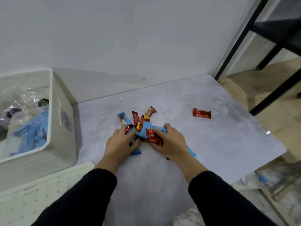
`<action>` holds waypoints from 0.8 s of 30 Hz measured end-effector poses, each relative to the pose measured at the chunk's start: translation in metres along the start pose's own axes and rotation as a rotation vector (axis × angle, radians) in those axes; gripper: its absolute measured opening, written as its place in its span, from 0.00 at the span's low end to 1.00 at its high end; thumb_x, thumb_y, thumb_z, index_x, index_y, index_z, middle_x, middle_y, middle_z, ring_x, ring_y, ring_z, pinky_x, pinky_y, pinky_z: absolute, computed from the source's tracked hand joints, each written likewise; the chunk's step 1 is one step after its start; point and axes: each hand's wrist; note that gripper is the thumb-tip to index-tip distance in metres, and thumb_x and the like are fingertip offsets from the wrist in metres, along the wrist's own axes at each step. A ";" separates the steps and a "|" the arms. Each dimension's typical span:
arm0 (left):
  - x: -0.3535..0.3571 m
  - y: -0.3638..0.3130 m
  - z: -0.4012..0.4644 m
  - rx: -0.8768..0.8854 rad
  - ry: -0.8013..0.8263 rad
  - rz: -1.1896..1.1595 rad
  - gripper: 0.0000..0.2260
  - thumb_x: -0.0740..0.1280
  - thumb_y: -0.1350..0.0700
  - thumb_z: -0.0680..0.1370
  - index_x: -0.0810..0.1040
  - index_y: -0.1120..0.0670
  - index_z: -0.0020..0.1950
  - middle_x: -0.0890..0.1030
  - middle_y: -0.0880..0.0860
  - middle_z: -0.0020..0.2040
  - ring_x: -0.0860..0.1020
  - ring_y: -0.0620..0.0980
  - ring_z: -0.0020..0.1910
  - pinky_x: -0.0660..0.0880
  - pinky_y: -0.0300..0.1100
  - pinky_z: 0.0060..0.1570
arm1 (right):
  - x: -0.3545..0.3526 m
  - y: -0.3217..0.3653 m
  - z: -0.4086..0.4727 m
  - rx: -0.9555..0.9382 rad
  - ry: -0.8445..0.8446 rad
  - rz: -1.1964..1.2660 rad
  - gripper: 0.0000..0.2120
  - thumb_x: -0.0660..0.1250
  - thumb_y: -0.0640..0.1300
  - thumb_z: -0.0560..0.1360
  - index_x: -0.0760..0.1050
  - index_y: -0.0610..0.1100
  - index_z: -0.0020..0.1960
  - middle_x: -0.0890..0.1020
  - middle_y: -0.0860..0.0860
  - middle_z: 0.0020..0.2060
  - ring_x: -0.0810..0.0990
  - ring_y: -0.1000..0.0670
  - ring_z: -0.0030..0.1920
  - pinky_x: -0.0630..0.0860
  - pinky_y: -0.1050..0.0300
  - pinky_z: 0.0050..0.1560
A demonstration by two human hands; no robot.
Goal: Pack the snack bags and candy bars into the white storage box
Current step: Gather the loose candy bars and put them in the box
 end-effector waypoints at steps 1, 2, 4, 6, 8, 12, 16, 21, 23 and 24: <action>0.000 -0.003 0.002 -0.035 0.000 -0.019 0.15 0.67 0.44 0.73 0.78 0.49 0.56 0.76 0.55 0.53 0.78 0.59 0.44 0.70 0.42 0.32 | -0.002 -0.002 0.002 -0.013 0.013 0.025 0.24 0.59 0.67 0.69 0.72 0.56 0.60 0.77 0.46 0.48 0.77 0.44 0.34 0.76 0.55 0.31; 0.000 -0.005 0.003 -0.074 0.002 -0.044 0.14 0.67 0.45 0.74 0.77 0.48 0.57 0.75 0.55 0.53 0.78 0.59 0.43 0.69 0.42 0.33 | -0.002 -0.003 0.003 -0.030 0.026 0.036 0.23 0.59 0.67 0.69 0.71 0.56 0.58 0.76 0.47 0.46 0.76 0.45 0.30 0.75 0.56 0.28; -0.001 -0.007 0.002 -0.135 0.038 -0.088 0.14 0.67 0.45 0.75 0.76 0.47 0.59 0.74 0.55 0.55 0.78 0.60 0.44 0.68 0.42 0.34 | -0.002 -0.003 0.000 -0.040 0.033 0.033 0.20 0.60 0.65 0.70 0.71 0.55 0.55 0.76 0.48 0.44 0.75 0.45 0.25 0.75 0.57 0.25; 0.000 -0.008 0.002 -0.185 0.050 -0.150 0.14 0.66 0.45 0.75 0.75 0.45 0.59 0.74 0.53 0.58 0.78 0.60 0.44 0.71 0.44 0.36 | -0.002 -0.003 -0.002 -0.058 0.055 0.043 0.17 0.61 0.64 0.70 0.72 0.56 0.54 0.76 0.49 0.43 0.74 0.46 0.24 0.72 0.59 0.23; -0.004 -0.011 0.003 -0.203 0.043 -0.189 0.14 0.66 0.46 0.75 0.75 0.44 0.60 0.74 0.52 0.58 0.78 0.60 0.45 0.73 0.45 0.39 | -0.006 -0.005 -0.001 -0.073 0.063 0.048 0.17 0.63 0.62 0.70 0.72 0.56 0.54 0.76 0.50 0.43 0.76 0.46 0.25 0.66 0.62 0.24; -0.026 -0.011 0.013 -0.254 -0.019 -0.231 0.15 0.67 0.47 0.74 0.75 0.43 0.60 0.73 0.50 0.56 0.79 0.59 0.45 0.75 0.46 0.42 | -0.031 -0.002 0.016 0.040 0.116 0.073 0.22 0.62 0.63 0.73 0.69 0.58 0.64 0.72 0.51 0.52 0.79 0.44 0.38 0.69 0.58 0.36; -0.065 -0.005 0.022 -0.231 -0.146 -0.260 0.15 0.68 0.48 0.74 0.76 0.45 0.60 0.74 0.50 0.55 0.79 0.57 0.45 0.75 0.45 0.43 | -0.064 0.008 0.039 0.041 0.010 0.131 0.25 0.62 0.63 0.73 0.67 0.56 0.68 0.72 0.50 0.54 0.79 0.43 0.40 0.69 0.58 0.38; -0.127 0.013 0.030 -0.226 -0.342 -0.304 0.13 0.68 0.49 0.73 0.77 0.47 0.58 0.74 0.50 0.52 0.78 0.53 0.44 0.76 0.44 0.43 | -0.107 0.044 0.078 -0.020 -0.104 0.219 0.24 0.63 0.63 0.73 0.67 0.57 0.67 0.73 0.51 0.53 0.79 0.45 0.45 0.75 0.55 0.43; -0.156 0.025 0.029 -0.218 -0.427 -0.304 0.13 0.68 0.50 0.73 0.78 0.47 0.57 0.75 0.50 0.51 0.77 0.52 0.43 0.75 0.43 0.43 | -0.123 0.068 0.093 -0.080 -0.149 0.242 0.24 0.62 0.63 0.73 0.67 0.57 0.67 0.74 0.51 0.52 0.79 0.46 0.46 0.76 0.54 0.45; -0.171 0.033 0.026 -0.218 -0.461 -0.295 0.13 0.68 0.50 0.73 0.78 0.47 0.57 0.75 0.50 0.50 0.77 0.51 0.43 0.75 0.43 0.43 | -0.131 0.081 0.099 -0.112 -0.164 0.255 0.24 0.63 0.63 0.73 0.67 0.57 0.67 0.74 0.51 0.52 0.79 0.46 0.45 0.76 0.55 0.45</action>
Point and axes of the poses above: each hand's wrist, its own z-axis towards the middle knuckle, its own x-axis out of the palm, y = z × x
